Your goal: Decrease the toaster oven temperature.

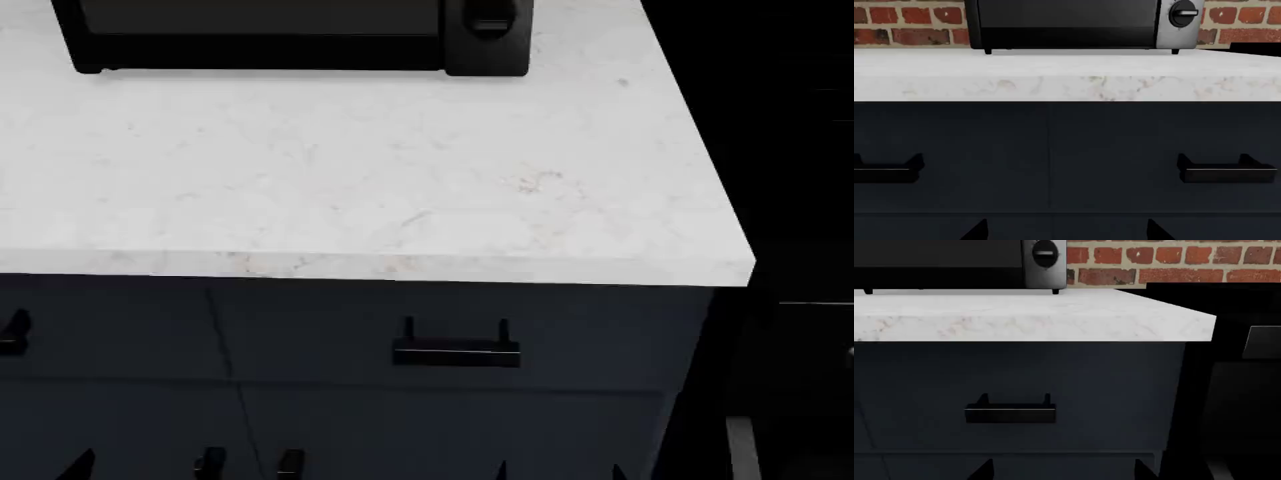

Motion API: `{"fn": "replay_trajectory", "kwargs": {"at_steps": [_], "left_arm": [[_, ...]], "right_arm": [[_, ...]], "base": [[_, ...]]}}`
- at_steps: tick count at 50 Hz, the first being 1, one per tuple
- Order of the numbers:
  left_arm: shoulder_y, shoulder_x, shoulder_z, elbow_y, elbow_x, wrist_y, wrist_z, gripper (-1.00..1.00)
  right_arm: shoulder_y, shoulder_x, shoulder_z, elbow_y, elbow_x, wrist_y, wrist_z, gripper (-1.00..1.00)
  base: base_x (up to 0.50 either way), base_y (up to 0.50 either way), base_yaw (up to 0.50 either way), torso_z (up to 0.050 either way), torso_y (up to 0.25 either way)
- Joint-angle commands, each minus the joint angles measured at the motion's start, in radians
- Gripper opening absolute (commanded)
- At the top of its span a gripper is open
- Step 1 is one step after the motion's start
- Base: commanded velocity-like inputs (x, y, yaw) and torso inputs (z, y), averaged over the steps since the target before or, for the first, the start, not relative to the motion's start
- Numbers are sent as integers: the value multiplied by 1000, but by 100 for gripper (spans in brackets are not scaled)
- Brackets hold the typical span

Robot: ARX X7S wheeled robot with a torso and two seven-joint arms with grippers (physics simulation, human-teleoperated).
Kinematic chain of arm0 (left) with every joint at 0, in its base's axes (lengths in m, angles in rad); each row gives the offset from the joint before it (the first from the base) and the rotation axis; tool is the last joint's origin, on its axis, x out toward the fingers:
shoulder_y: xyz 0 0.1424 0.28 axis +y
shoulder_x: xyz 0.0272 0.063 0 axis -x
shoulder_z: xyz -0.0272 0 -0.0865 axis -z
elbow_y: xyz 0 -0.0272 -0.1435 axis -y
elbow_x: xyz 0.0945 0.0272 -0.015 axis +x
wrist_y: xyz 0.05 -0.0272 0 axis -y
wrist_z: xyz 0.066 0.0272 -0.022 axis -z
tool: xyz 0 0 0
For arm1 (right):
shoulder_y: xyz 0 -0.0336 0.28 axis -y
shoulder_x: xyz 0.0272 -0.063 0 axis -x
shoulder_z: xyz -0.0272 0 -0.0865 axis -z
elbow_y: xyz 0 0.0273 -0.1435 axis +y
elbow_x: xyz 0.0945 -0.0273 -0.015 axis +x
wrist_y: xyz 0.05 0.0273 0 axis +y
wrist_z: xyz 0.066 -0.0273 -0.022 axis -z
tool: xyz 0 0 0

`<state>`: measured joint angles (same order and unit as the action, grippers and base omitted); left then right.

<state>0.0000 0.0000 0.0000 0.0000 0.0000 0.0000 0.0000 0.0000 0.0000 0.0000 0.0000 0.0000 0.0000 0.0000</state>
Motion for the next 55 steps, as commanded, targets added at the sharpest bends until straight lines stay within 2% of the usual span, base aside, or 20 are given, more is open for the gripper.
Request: {"fn": "replay_trajectory", "kwargs": {"at_steps": [1, 25, 35, 36, 47, 55], "left_arm": [[9, -34, 39, 21, -34, -11, -40, 100], [-19, -72, 92, -54, -73, 34, -89, 100], [-19, -72, 92, -54, -73, 34, -89, 100], [-14, -59, 75, -62, -36, 39, -80, 100], [-18, -76, 103, -49, -27, 7, -104, 100], [-14, -80, 95, 56, -21, -67, -155, 100]], "right_arm": [[0, 9, -13, 0, 9, 0, 13, 100], [14, 62, -87, 75, 56, -60, 75, 100], [14, 62, -87, 75, 56, -60, 75, 100], [9, 37, -55, 71, 28, -56, 44, 100], [-3, 58, -80, 46, 51, -58, 68, 100], [-8, 81, -95, -10, 34, -42, 91, 100]], "base": [[0, 0, 0, 0, 0], [0, 0, 0, 0, 0], [0, 0, 0, 0, 0], [0, 0, 0, 0, 0], [0, 0, 0, 0, 0], [0, 0, 0, 0, 0]]}}
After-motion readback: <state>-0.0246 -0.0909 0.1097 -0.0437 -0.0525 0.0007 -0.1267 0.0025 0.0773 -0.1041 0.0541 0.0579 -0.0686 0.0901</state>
